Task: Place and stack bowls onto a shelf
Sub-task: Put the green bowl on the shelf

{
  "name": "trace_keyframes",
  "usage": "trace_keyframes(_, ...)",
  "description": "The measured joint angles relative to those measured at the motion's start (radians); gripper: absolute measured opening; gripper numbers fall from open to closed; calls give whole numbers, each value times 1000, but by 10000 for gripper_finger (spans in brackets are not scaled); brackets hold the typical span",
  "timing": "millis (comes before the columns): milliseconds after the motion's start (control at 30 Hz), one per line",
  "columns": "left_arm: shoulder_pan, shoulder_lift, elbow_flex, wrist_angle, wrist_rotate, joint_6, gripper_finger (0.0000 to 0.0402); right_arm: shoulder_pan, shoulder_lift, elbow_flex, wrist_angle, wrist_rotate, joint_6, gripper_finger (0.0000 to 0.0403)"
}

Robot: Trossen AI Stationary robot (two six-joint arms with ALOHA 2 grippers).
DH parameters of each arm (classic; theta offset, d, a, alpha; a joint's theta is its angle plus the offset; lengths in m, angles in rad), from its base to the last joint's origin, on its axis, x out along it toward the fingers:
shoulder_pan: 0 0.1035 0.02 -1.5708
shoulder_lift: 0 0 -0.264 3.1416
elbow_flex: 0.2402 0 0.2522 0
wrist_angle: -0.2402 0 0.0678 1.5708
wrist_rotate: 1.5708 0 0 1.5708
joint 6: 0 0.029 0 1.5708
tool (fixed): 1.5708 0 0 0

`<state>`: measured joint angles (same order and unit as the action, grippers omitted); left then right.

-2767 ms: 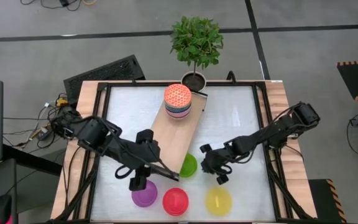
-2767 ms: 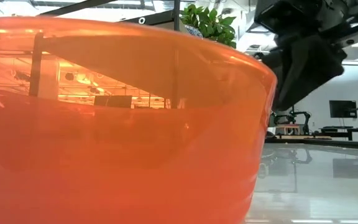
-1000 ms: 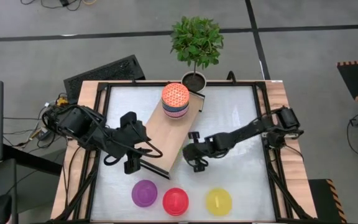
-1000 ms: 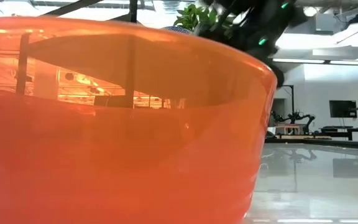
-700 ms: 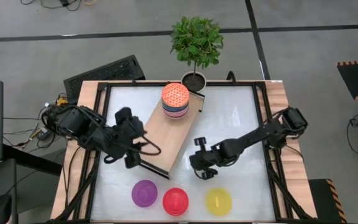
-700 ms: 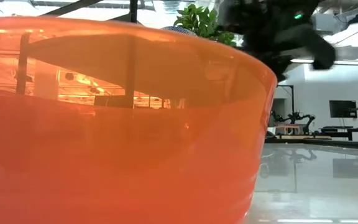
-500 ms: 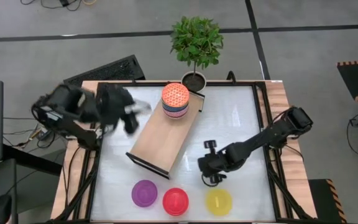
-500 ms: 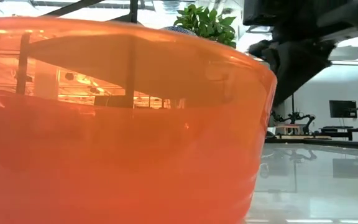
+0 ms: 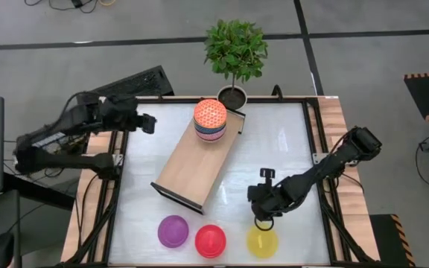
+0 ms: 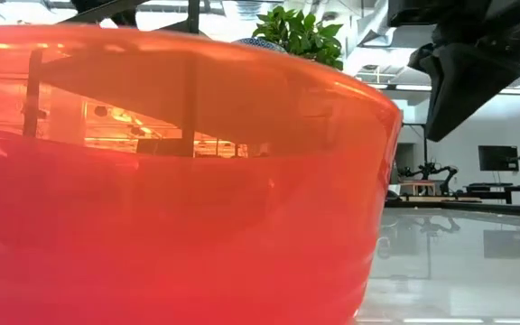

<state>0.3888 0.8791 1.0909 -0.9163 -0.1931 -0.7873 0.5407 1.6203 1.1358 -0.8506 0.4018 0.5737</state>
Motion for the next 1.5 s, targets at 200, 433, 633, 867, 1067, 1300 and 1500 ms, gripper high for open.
trace_keyframes(200, 167, -29, -316, 307, 296, -52, 162, 0, -6, 0, -5, -3, 49, 21)
trace_keyframes(433, 229, -10, -470, 374, 459, 37, 162, 2, -6, 0, -13, -6, 108, 32)
trace_keyframes(633, 235, -10, -559, 466, 533, 68, 162, 0, -6, 0, -25, -13, 109, 21)
trace_keyframes(867, 229, -9, -663, 554, 530, 41, 162, -21, -6, 0, -36, -53, 110, 38)
trace_keyframes(1067, 199, -9, -735, 671, 528, -1, 162, -40, -6, 0, -38, -68, 99, 25)
trace_keyframes(1300, 170, -9, -793, 809, 526, -37, 162, -57, -6, 0, -49, -130, 96, 34)
trace_keyframes(1500, 119, -8, -800, 793, 467, -18, 162, -86, -6, 0, -56, -178, 82, 40)
